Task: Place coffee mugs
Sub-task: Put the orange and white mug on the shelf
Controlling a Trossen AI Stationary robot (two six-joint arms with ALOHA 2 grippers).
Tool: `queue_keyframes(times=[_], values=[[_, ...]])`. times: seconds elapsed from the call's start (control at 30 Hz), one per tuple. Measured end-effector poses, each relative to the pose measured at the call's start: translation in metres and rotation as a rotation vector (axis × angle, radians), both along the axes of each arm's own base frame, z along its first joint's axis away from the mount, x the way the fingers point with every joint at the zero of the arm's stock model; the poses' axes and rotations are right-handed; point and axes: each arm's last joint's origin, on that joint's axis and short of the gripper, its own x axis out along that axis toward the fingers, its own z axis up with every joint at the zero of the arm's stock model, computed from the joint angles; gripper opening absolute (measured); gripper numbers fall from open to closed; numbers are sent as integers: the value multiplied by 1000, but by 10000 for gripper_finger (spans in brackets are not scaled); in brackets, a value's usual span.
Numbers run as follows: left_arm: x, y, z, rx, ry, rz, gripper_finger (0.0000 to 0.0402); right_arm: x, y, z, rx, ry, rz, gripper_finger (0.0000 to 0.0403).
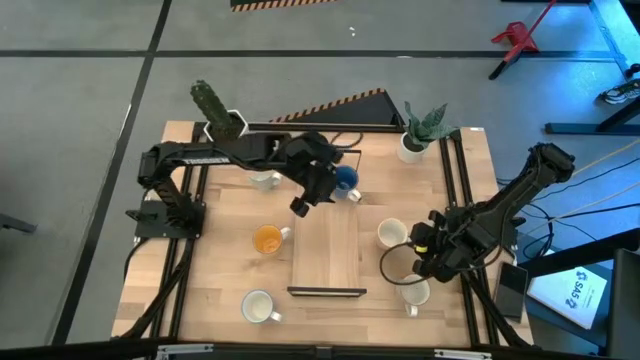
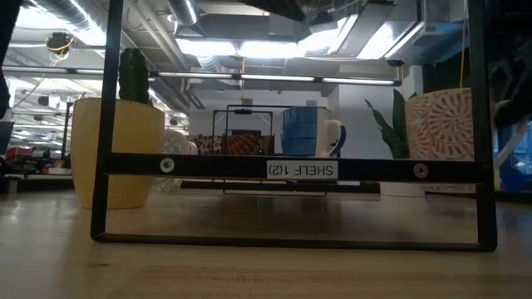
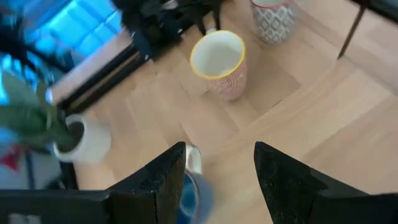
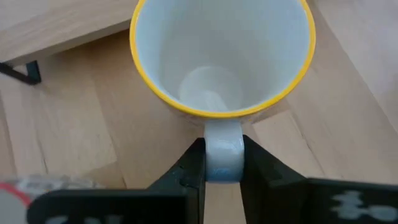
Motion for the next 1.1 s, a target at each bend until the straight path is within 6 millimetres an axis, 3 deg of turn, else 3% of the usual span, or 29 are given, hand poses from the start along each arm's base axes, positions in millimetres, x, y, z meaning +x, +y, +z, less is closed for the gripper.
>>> queue_keyframes(times=[0.3, 0.5, 0.83, 1.1], values=[[33, 4, -29, 135, -44, -137, 185, 8, 0, 12, -2, -58, -15, 46], [48, -6, -46, 195, -50, -211, 185, 9, 0, 14, -6, -75, -22, 46], [54, -23, -45, 402, -133, -396, 185, 23, -10, 19, 9, -98, -19, 46], [68, -31, -70, 442, -85, -417, 185, 40, -19, 43, -4, -131, 38, 46]])
